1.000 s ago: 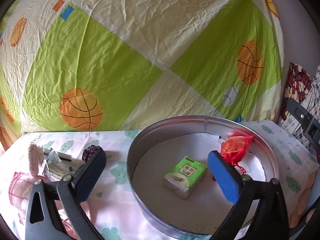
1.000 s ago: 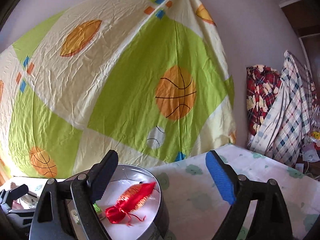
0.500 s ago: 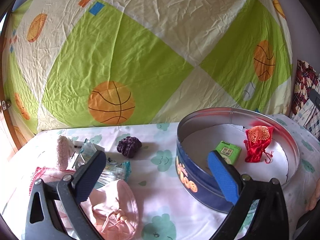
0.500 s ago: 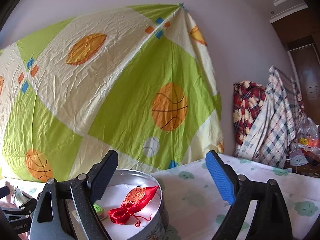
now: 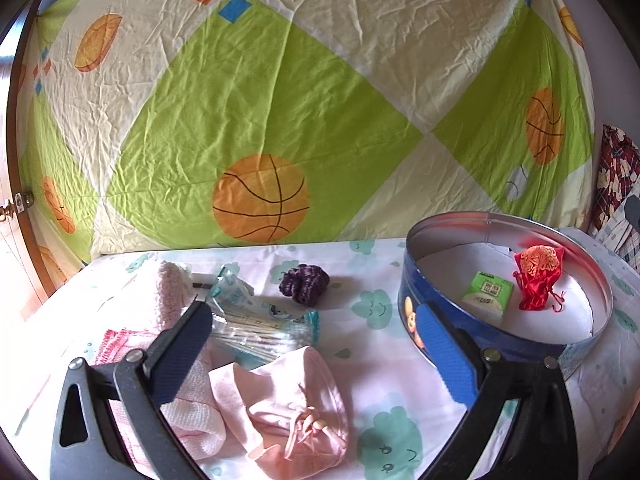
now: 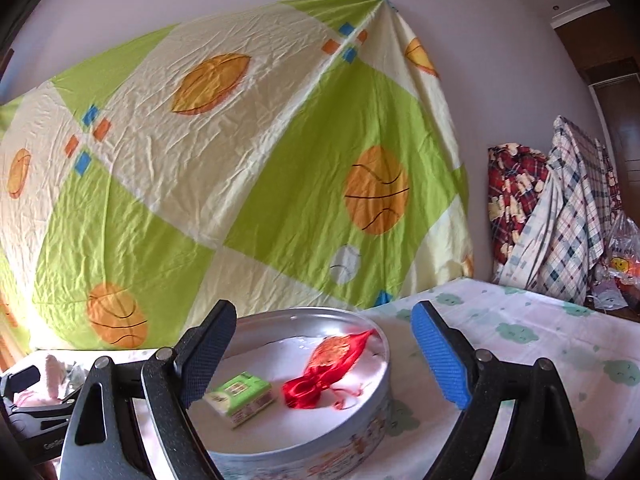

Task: Organize soft objects
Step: 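Withdraw both tools from the tin toward the remaining cloths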

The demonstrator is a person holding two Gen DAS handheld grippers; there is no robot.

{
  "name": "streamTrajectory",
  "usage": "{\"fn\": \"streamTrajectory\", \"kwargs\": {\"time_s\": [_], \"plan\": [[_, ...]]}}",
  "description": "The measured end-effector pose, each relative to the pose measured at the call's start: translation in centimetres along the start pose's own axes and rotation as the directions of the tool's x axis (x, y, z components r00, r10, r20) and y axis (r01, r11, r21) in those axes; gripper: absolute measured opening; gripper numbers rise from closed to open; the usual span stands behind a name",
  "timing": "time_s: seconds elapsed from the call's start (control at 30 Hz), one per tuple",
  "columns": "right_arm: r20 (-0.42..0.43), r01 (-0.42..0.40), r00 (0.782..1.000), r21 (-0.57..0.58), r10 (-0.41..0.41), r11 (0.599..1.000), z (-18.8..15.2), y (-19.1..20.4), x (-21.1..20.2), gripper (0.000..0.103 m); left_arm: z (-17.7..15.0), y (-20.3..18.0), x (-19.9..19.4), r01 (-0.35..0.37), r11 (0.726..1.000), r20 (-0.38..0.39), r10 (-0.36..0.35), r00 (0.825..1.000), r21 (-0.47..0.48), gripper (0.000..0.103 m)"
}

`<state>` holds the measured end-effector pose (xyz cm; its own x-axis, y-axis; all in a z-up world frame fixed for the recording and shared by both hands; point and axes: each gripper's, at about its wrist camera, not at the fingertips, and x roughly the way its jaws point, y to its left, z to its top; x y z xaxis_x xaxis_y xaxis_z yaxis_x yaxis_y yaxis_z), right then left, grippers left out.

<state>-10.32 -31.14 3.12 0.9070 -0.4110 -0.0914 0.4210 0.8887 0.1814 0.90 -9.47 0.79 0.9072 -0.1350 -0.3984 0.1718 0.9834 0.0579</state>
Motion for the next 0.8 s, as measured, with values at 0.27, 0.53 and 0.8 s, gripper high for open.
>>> {"fn": "streamTrajectory", "kwargs": {"time_s": [0.27,0.53,0.8], "plan": [[-0.062,-0.098,0.993,-0.020,0.097,0.995,-1.3,4.6,-0.4,0.091,-0.4,3.8,0.4,-0.028,0.999,-0.037,0.027,0.999,-0.029,0.103],[-0.173,-0.215,0.963,-0.024,0.208,0.976,-2.7,9.4,-0.3,0.091,-1.0,8.6,1.0,-0.083,0.994,-0.089,0.077,0.993,-0.070,0.103],[-0.320,-0.363,0.890,-0.066,0.325,0.929,-4.8,15.0,0.3,0.091,-1.5,13.9,1.6,-0.166,0.981,-0.140,0.150,0.979,-0.104,0.103]]}}
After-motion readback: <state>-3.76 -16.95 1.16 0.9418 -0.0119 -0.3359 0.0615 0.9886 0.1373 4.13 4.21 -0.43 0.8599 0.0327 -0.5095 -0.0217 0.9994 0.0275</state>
